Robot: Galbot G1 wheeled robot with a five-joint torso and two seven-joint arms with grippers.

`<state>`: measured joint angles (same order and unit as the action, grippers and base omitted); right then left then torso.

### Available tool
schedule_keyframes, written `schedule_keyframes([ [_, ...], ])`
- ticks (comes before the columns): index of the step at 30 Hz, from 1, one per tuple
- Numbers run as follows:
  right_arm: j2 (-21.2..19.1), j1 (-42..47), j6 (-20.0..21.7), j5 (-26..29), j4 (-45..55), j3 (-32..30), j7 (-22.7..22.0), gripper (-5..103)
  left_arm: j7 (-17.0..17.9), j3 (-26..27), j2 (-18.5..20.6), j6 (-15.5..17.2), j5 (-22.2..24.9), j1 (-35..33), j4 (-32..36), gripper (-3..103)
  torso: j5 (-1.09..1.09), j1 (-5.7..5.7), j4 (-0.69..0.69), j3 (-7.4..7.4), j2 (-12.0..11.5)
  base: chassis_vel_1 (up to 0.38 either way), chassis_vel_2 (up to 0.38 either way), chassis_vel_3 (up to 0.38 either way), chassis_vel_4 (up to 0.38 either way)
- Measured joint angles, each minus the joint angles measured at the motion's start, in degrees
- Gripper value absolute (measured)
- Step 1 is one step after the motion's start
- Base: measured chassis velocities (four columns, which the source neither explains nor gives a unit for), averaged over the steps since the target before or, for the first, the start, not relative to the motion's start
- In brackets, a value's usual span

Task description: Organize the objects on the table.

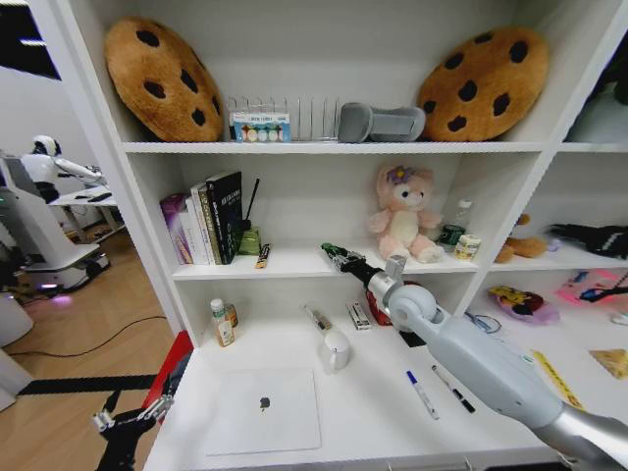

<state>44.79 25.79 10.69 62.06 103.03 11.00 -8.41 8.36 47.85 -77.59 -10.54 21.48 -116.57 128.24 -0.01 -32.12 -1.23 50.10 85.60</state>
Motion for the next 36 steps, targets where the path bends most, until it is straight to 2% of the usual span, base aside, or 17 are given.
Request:
schedule_keyframes([
  [8,-0.46,0.38,0.37,0.0,0.26,0.02,-0.37,36,-0.06,0.4,-0.15,-0.35,0.44,-0.32,-0.05,100,0.01,0.0,0.0,0.0,0.0,0.0,0.0,0.0,0.0],
  [9,-0.56,0.71,0.52,-0.05,0.46,-0.24,-0.46,33,-0.08,0.34,-0.15,-0.36,0.44,-0.32,-0.05,100,0.01,0.0,0.0,0.0,0.0,0.0,0.0,0.0,0.0],
  [10,-0.64,0.93,0.59,-0.14,0.56,-0.41,-0.5,38,-0.12,0.31,-0.15,-0.36,0.44,-0.31,-0.03,100,0.01,0.0,0.0,0.0,0.0,0.0,0.0,0.0,0.0],
  [11,-0.64,0.93,0.59,-0.14,0.56,-0.41,-0.5,38,-0.12,0.31,-0.15,-0.36,0.44,-0.31,-0.03,100,0.01,0.0,0.0,0.0,0.0,0.0,0.0,0.0,0.0],
  [13,-0.99,1.44,0.64,-0.22,0.92,-0.8,-0.52,48,-0.18,0.28,-0.11,-0.36,0.44,-0.27,0.05,100,0.01,0.0,0.0,-0.01,0.0,0.0,0.0,0.0,0.0],
  [14,-0.99,1.44,0.64,-0.22,0.92,-0.8,-0.52,48,-0.18,0.28,-0.11,-0.36,0.44,-0.27,0.05,100,0.01,0.0,0.0,-0.01,0.0,0.0,0.0,0.0,0.0],
  [16,-1.34,1.91,0.68,-0.21,1.35,-1.36,-0.52,59,-0.21,0.26,-0.1,-0.36,0.44,-0.27,0.11,100,0.01,0.0,0.0,0.0,0.0,0.0,0.0,0.0,0.0],
  [17,-1.34,1.91,0.68,-0.21,1.35,-1.36,-0.52,59,-0.21,0.26,-0.1,-0.36,0.44,-0.27,0.11,100,0.01,0.0,0.0,0.0,0.0,0.0,0.0,0.0,0.0],
  [20,-1.81,2.38,0.69,-0.07,2.18,-2.57,-0.53,76,-0.21,0.26,-0.16,-0.38,0.44,-0.31,0.11,100,0.01,0.0,0.0,0.0,0.0,0.0,0.0,0.0,0.0],
  [25,-3.0,3.58,0.73,0.65,4.73,-4.9,-0.72,86,-0.2,0.23,-0.07,-0.39,0.43,-0.22,0.11,100,0.01,0.0,0.02,0.0,0.0,0.0,0.0,0.0,0.0],
  [28,-5.13,6.45,0.96,1.51,9.16,-8.85,-0.82,99,-0.09,0.13,0.21,-0.39,0.42,0.15,0.09,100,0.01,0.0,0.0,0.0,0.0,0.0,0.0,0.0,0.0],
  [29,-5.13,6.45,0.96,1.51,9.16,-8.85,-0.82,99,-0.09,0.13,0.21,-0.39,0.42,0.15,0.09,100,0.01,0.0,0.0,0.0,0.0,0.0,0.0,0.0,0.0],
  [31,-8.11,12.84,1.34,1.86,16.26,-15.72,-0.67,100,-0.02,0.02,0.49,-0.3,0.48,0.43,0.08,100,0.0,0.0,0.0,-0.01,0.0,0.0,0.0,0.0,0.0],
  [32,-8.11,12.84,1.34,1.86,16.26,-15.72,-0.67,100,-0.02,0.02,0.49,-0.3,0.48,0.43,0.08,100,0.0,0.0,0.0,-0.01,0.0,0.0,0.0,0.0,0.0],
  [36,-11.88,26.19,1.78,-0.52,26.18,-25.81,-1.57,100,-0.52,-0.13,0.56,-0.44,0.96,0.37,0.02,100,0.01,0.02,-0.03,-0.01,0.0,0.0,0.0,0.0,0.0],
])
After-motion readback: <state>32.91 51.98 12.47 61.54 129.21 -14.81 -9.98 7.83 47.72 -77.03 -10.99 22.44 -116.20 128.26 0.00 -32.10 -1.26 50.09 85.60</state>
